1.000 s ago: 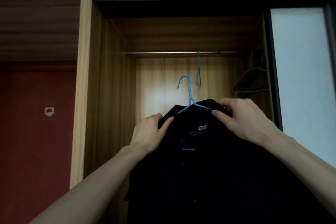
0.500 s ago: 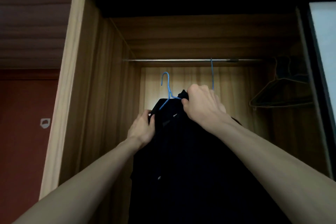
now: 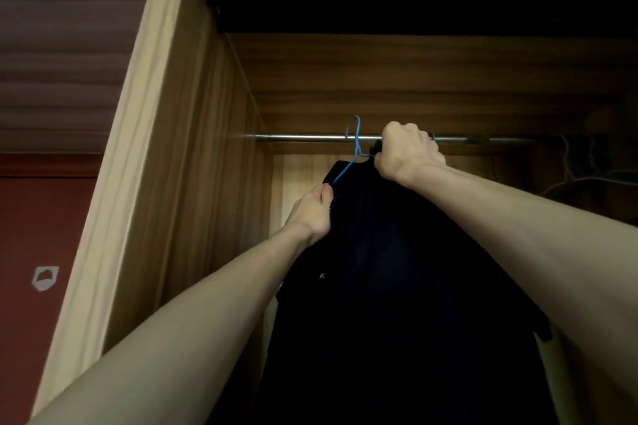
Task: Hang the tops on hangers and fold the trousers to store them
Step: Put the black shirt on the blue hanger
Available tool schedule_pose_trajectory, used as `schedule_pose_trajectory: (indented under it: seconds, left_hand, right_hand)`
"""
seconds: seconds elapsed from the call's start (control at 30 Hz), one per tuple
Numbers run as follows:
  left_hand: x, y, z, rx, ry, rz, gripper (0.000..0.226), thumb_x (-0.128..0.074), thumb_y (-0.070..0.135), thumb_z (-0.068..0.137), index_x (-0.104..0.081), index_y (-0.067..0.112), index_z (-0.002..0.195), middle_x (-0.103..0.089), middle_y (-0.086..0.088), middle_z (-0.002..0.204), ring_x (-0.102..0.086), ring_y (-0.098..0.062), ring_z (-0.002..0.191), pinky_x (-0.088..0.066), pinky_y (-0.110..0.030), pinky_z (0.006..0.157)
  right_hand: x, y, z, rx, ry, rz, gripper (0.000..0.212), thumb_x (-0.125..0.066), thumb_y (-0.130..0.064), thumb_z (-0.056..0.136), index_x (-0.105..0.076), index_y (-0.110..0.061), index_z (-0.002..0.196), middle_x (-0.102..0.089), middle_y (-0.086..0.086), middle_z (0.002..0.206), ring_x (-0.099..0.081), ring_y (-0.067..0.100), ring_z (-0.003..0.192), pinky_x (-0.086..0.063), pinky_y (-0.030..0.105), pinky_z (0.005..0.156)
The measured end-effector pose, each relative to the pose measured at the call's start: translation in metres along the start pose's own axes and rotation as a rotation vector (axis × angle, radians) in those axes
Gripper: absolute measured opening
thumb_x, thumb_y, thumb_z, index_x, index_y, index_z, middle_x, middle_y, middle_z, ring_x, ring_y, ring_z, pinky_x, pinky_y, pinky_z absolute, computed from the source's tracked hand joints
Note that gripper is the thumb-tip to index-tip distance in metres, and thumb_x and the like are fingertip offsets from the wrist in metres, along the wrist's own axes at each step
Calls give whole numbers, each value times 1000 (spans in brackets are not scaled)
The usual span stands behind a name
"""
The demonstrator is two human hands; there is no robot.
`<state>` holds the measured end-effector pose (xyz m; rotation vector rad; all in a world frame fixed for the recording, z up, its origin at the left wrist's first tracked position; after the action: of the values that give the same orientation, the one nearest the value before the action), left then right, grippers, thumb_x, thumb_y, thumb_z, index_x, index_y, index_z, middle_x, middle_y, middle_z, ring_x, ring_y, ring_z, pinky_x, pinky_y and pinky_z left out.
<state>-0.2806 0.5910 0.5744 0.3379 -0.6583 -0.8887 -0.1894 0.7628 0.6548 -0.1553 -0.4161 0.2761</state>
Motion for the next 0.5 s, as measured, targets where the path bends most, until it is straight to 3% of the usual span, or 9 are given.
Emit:
schedule_pose_trajectory:
  seconds: [0.2, 0.33, 0.5]
  left_hand:
    - [-1, 8, 35, -90, 66, -53, 58, -20, 56, 109, -49, 28, 151, -57, -3, 147, -51, -25, 138, -37, -44, 119]
    - [0, 18, 38, -275, 148, -60, 63, -21, 71, 101, -52, 38, 145, -60, 11, 143, -53, -15, 133, -41, -45, 115]
    - [-8, 19, 42, -393, 178, 140, 61, -43, 67, 94, -46, 38, 148, -55, 12, 144, -54, -15, 132, -46, -41, 109]
  right_hand:
    - [-24, 4, 31, 2, 47, -17, 18, -68, -16, 95, -51, -21, 95, -58, 10, 107, -63, 38, 111, -41, 40, 74]
    - [-31, 15, 45, 12, 108, -25, 13, -67, -14, 96, -56, -20, 98, -60, 12, 110, -63, 37, 110, -40, 40, 73]
    - [-37, 30, 60, -32, 116, -17, 14, -68, -15, 95, -55, -20, 96, -62, 11, 107, -65, 38, 110, -42, 39, 72]
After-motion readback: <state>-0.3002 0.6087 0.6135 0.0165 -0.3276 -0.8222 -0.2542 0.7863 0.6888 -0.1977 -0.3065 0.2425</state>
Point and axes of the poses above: each hand's wrist, its own z-axis towards the middle knuckle, its own x-axis out of the back of the hand, y = z × x, the point moved 9 cm from there along z, towards the middle knuckle
